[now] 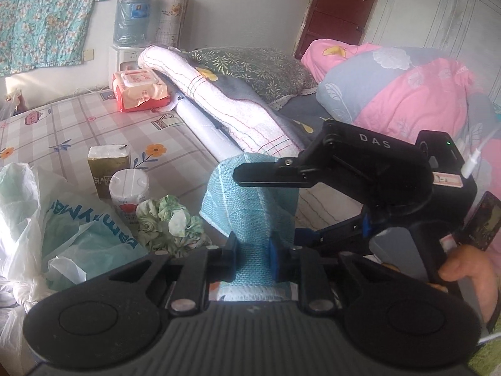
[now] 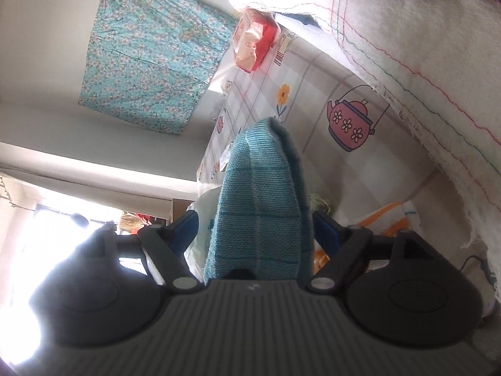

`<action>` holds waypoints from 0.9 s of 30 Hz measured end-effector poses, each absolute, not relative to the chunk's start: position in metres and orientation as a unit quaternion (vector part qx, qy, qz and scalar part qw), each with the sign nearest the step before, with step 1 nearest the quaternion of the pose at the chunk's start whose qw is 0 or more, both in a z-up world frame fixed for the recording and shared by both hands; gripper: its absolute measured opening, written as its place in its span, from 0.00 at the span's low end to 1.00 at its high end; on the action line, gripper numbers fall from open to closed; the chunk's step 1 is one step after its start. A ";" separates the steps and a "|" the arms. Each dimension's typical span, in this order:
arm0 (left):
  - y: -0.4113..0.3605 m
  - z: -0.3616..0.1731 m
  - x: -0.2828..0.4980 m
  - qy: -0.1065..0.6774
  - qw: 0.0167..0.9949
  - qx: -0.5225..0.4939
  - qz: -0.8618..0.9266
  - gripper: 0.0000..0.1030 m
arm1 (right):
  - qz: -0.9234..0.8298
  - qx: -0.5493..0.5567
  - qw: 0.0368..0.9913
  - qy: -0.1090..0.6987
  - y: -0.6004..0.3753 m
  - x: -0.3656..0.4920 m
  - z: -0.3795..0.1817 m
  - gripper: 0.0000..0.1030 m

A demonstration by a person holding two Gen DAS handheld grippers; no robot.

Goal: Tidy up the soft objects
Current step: 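Carry the hanging blue towel with the right tool to the box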

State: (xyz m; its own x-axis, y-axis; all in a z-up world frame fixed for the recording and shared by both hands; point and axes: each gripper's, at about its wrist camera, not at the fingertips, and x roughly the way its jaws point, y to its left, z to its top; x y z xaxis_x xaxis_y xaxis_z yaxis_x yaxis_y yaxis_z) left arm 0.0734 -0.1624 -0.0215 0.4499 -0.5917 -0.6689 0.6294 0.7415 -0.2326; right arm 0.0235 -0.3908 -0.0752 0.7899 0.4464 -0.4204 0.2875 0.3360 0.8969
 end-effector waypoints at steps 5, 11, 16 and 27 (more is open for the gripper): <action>-0.154 -0.008 0.061 0.363 0.855 0.023 -0.371 0.19 | 0.078 0.574 0.760 0.296 -0.384 0.018 -0.059 0.70; -0.130 0.012 0.049 0.343 0.862 0.000 -0.373 0.19 | 0.108 0.570 0.763 0.284 -0.368 0.013 -0.038 0.61; -0.096 0.033 0.036 0.318 0.875 -0.025 -0.363 0.19 | 0.146 0.550 0.774 0.278 -0.341 0.017 -0.008 0.61; 0.026 0.076 0.006 0.250 0.933 -0.086 -0.245 0.19 | 0.286 0.477 0.767 0.319 -0.210 0.088 0.052 0.62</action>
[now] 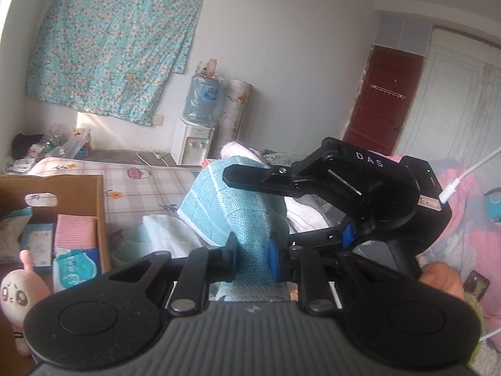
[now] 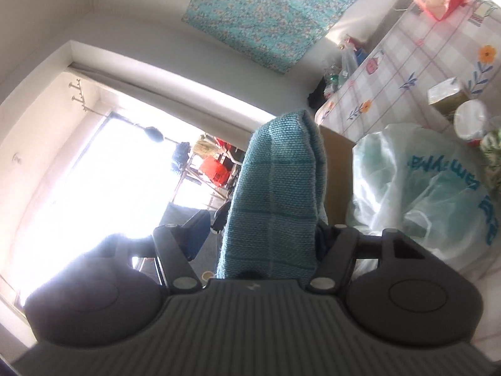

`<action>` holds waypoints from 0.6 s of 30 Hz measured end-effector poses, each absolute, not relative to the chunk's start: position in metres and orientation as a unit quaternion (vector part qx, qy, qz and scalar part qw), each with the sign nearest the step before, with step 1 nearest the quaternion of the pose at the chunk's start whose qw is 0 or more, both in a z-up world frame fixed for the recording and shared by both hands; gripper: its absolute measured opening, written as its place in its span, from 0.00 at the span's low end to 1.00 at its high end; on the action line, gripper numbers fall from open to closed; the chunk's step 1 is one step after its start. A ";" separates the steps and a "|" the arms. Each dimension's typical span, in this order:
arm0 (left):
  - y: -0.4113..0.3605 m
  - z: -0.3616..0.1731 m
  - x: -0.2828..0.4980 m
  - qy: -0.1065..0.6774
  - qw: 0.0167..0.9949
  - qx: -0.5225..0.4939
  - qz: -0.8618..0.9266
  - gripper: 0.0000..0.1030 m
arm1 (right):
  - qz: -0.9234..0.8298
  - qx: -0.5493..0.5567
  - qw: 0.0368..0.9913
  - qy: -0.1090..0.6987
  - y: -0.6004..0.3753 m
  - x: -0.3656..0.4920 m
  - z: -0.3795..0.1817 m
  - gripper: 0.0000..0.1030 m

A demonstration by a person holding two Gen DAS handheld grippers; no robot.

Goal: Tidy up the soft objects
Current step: 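Carry the hanging blue towel with the right tool to the box, then lower the blue towel into the box and open the right tool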

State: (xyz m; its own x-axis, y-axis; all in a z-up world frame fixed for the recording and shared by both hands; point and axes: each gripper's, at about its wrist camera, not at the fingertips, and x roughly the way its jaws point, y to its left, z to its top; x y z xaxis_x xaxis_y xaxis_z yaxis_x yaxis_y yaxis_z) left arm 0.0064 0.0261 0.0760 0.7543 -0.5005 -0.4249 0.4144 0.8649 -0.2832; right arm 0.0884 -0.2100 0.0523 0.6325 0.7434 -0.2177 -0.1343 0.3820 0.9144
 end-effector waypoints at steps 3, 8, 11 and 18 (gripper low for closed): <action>0.063 0.077 0.003 0.242 0.944 -0.103 -0.199 0.19 | 0.319 0.457 0.752 0.352 -0.157 0.115 0.055 0.62; 0.122 0.072 0.015 0.245 0.951 -0.135 -0.134 0.19 | 0.344 0.427 0.733 0.403 -0.077 0.156 0.053 0.62; 0.155 0.065 0.033 0.257 0.947 -0.156 -0.109 0.19 | 0.340 0.413 0.729 0.427 -0.037 0.180 0.049 0.62; 0.227 0.026 0.079 0.309 0.929 -0.199 -0.046 0.19 | 0.314 0.367 0.731 0.483 0.039 0.228 0.026 0.63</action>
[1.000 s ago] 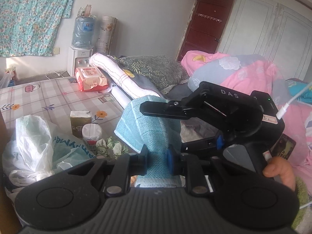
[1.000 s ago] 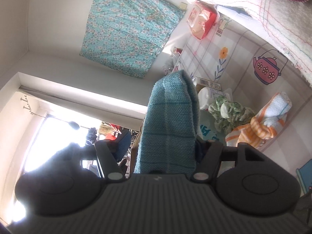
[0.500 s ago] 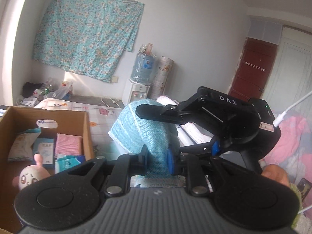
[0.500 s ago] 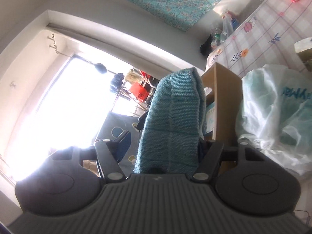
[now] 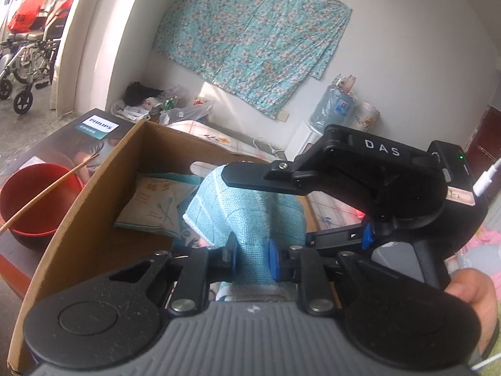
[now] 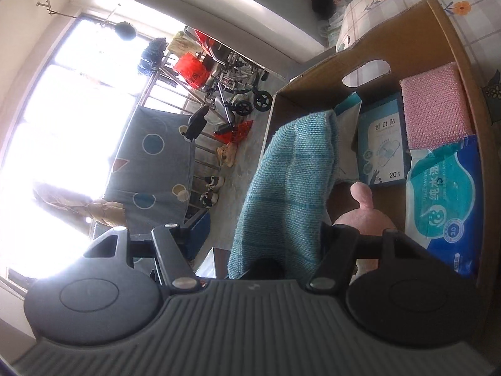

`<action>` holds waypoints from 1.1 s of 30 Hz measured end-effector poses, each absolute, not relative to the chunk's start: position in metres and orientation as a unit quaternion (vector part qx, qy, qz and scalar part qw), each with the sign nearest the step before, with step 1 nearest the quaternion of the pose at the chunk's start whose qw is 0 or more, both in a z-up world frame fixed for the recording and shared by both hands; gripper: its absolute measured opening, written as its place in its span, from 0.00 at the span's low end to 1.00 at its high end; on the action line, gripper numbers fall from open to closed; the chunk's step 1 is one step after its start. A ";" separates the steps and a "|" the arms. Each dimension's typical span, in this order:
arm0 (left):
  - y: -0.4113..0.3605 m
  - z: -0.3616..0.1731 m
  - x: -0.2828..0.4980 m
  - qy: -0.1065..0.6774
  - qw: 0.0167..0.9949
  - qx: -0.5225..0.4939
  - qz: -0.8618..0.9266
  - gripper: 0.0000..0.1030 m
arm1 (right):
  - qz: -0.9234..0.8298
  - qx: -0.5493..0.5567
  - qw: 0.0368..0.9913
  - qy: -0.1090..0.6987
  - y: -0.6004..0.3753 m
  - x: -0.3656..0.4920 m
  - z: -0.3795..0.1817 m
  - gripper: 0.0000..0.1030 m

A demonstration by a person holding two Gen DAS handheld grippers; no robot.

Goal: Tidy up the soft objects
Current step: 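Lower the blue towel into the box and open the right tool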

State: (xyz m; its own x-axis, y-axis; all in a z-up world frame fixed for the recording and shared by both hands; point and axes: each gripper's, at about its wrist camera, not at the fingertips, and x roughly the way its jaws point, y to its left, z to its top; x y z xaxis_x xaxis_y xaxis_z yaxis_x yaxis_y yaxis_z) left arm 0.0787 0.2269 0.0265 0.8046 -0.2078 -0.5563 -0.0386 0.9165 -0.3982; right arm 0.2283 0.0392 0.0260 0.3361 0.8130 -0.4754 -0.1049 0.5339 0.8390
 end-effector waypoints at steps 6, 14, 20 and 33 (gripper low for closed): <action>0.257 0.005 0.098 0.354 0.919 -0.170 0.038 0.19 | 0.310 0.345 0.727 0.506 0.067 0.253 0.005 0.63; 0.248 -0.002 0.107 0.388 0.912 -0.077 0.111 0.19 | 0.293 0.357 0.741 0.488 0.043 0.262 0.008 0.64; 0.231 -0.009 0.114 0.409 0.901 0.001 0.147 0.22 | 0.293 0.353 0.751 0.476 0.030 0.260 0.012 0.65; 0.232 0.018 0.093 0.371 0.920 -0.042 0.116 0.45 | 0.305 0.347 0.763 0.451 0.005 0.246 0.025 0.69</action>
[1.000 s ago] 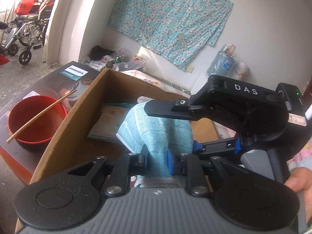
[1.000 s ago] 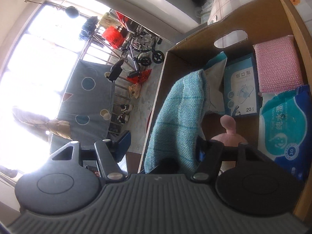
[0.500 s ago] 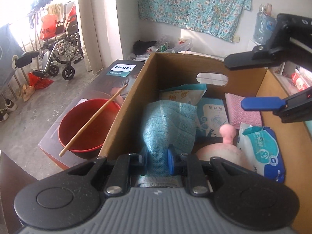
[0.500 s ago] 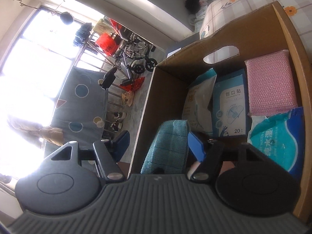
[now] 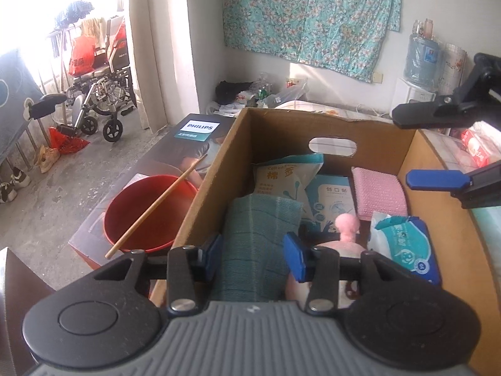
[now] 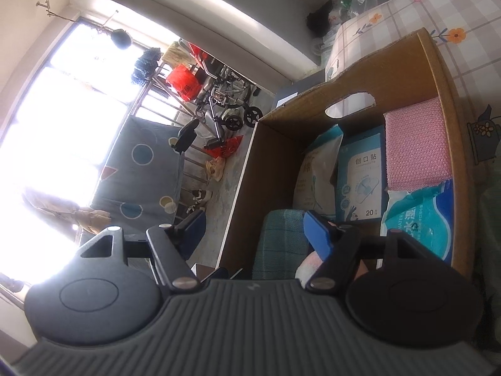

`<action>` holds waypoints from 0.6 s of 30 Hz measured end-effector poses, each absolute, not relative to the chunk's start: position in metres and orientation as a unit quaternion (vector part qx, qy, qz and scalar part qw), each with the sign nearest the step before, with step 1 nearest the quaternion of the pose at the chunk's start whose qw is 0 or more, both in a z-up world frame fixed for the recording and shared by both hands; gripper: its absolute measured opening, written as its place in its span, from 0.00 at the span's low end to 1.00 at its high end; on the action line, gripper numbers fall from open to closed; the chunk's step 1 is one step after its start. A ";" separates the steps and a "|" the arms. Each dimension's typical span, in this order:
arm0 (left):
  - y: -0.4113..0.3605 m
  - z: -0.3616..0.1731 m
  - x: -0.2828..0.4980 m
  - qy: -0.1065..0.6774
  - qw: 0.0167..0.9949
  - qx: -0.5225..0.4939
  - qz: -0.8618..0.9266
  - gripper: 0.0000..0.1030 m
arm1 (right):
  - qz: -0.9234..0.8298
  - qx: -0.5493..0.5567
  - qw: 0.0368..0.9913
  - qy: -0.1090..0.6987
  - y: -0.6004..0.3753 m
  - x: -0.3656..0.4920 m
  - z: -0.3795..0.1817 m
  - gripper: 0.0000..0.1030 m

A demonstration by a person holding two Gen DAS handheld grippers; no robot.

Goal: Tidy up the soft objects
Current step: 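Lower the blue towel into the box and open the right tool, then withdraw the right tool from the box back over the bed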

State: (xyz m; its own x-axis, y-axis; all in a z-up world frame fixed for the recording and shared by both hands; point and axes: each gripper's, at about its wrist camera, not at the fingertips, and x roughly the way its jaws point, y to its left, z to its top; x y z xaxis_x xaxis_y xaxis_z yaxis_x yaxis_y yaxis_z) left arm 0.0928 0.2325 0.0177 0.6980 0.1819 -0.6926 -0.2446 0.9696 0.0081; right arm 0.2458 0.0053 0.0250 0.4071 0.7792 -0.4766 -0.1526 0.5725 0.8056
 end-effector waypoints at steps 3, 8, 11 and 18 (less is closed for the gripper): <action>0.230 0.019 0.092 0.378 0.919 -0.081 0.078 0.44 | 0.313 0.289 0.770 0.476 0.019 0.257 0.026 0.70; 0.223 0.010 0.087 0.391 0.913 -0.105 0.057 0.44 | 0.283 0.191 0.773 0.535 0.049 0.284 -0.002 0.69; 0.223 0.005 0.084 0.397 0.909 -0.117 0.057 0.44 | 0.278 0.170 0.768 0.552 0.060 0.292 -0.021 0.57; 0.222 0.001 0.081 0.404 0.905 -0.124 0.046 0.44 | 0.296 0.144 0.752 0.571 0.073 0.291 -0.043 0.11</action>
State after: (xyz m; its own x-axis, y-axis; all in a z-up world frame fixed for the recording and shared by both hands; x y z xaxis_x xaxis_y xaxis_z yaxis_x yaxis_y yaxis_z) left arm 0.0813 0.2222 0.0007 0.6697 -0.0162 -0.7424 -0.1842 0.9649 -0.1872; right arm 0.2907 0.0729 -0.0425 0.1728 0.6092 -0.7739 -0.2813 0.7836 0.5540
